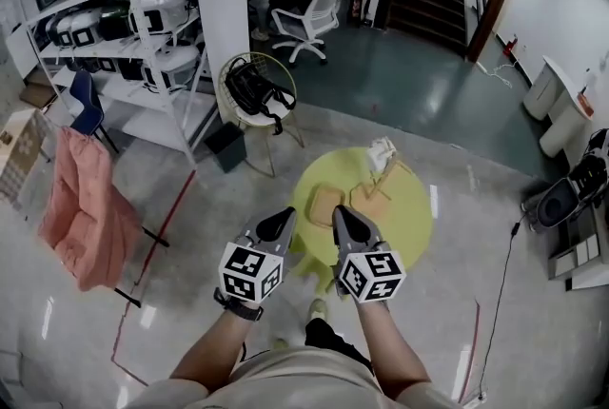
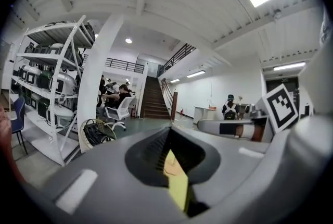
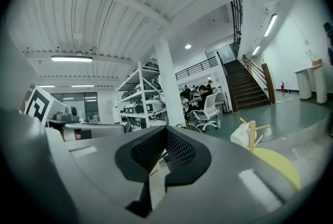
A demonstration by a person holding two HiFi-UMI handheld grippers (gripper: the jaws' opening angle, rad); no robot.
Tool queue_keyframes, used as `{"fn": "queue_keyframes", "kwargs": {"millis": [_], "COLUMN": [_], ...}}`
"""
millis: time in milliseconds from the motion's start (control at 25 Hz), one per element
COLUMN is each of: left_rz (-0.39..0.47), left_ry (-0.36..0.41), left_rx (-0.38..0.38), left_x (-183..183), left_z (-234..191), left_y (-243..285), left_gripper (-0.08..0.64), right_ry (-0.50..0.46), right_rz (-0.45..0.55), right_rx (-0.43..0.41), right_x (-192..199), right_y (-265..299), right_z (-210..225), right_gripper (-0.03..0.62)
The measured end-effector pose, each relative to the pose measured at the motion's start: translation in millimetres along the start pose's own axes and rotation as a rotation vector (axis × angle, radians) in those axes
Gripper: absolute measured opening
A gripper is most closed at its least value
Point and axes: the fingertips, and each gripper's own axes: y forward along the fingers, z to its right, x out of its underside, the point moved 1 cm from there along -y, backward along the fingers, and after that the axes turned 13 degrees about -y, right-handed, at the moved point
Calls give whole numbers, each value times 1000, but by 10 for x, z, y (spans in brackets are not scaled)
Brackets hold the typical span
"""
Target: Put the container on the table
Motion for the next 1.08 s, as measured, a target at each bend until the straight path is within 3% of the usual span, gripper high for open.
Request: {"fn": "queue_keyframes", "kwargs": {"millis": [360,1080], "left_rz": [41,40], "left_ry": [22,17], "left_rx": [17,23], "left_x": [-137,-92], "left_z": [126,152], "left_y": [-150,-123], "left_gripper": [6,6], "right_ry": [-29,-38], "right_rz": [15,8], "right_rx": [6,15], "right_x": [-101,-58], "right_y": [-103,-143], "right_z": [-105,-89], "right_gripper": [9,9]}}
